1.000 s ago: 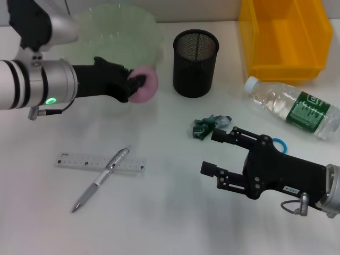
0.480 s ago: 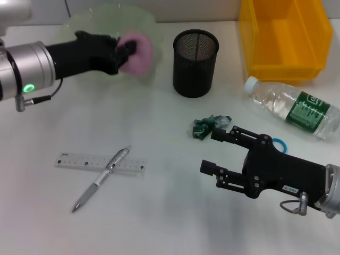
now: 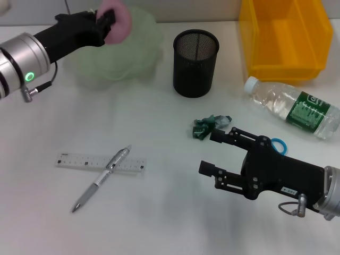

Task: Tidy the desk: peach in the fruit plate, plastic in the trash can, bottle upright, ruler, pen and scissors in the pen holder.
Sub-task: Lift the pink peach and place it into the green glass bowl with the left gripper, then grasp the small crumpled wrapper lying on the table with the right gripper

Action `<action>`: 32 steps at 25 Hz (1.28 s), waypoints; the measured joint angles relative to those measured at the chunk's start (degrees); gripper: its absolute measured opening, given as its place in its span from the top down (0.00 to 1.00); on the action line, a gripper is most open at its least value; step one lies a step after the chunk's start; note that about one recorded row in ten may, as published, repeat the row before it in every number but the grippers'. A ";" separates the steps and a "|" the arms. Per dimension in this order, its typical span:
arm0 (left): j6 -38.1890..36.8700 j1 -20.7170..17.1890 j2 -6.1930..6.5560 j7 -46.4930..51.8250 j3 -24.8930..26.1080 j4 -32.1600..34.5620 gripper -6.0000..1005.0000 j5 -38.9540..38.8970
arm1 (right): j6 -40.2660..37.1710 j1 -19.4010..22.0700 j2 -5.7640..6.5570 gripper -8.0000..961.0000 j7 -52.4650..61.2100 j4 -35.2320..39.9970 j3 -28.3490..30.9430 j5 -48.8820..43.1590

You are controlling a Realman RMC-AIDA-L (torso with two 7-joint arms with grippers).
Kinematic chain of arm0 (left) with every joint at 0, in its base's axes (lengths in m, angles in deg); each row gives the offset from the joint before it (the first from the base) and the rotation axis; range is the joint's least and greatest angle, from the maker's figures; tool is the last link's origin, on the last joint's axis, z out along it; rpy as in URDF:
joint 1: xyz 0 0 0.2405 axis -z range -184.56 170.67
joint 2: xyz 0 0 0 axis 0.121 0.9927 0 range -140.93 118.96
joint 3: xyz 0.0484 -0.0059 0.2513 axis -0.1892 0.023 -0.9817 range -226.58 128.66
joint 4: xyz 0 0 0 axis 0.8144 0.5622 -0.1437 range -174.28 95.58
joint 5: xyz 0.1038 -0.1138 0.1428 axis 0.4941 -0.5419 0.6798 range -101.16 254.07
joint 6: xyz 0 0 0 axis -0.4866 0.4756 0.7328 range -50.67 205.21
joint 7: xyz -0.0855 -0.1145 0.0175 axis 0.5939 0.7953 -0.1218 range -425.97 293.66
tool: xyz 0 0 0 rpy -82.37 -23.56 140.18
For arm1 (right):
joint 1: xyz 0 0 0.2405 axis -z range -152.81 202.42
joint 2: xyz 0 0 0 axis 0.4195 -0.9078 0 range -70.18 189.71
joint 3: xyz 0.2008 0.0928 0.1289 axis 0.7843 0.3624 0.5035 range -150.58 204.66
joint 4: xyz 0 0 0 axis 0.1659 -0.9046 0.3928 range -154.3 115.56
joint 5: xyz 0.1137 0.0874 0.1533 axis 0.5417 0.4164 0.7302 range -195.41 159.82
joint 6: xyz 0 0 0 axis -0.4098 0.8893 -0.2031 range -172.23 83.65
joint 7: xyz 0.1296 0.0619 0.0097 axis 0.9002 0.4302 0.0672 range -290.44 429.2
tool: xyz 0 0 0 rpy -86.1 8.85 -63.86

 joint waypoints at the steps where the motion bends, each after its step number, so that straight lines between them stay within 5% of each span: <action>1: 0.01 0.28 -0.01 -1.00 -0.03 -0.76 0.86 -0.80 | 0.00 0.00 -0.01 0.23 0.00 -0.10 0.00 0.00; 8: 0.20 4.81 -0.11 -14.71 -0.11 -11.83 0.85 -12.44 | 0.00 -0.08 -0.02 0.23 0.00 -0.61 -0.01 0.00; 23: 1.33 5.82 -0.03 -15.76 0.08 -12.93 0.34 -13.11 | -0.01 -0.06 -0.02 0.23 0.00 -0.98 0.00 0.00; 26: -2.08 4.56 0.09 -15.97 0.07 -12.77 0.24 -15.53 | -0.01 0.00 -0.02 0.23 0.00 -0.99 0.00 -0.01; 32: -15.17 0.98 0.37 -21.42 0.24 -12.58 0.21 -19.98 | -0.20 0.19 -0.02 0.23 0.00 -0.99 0.00 -0.01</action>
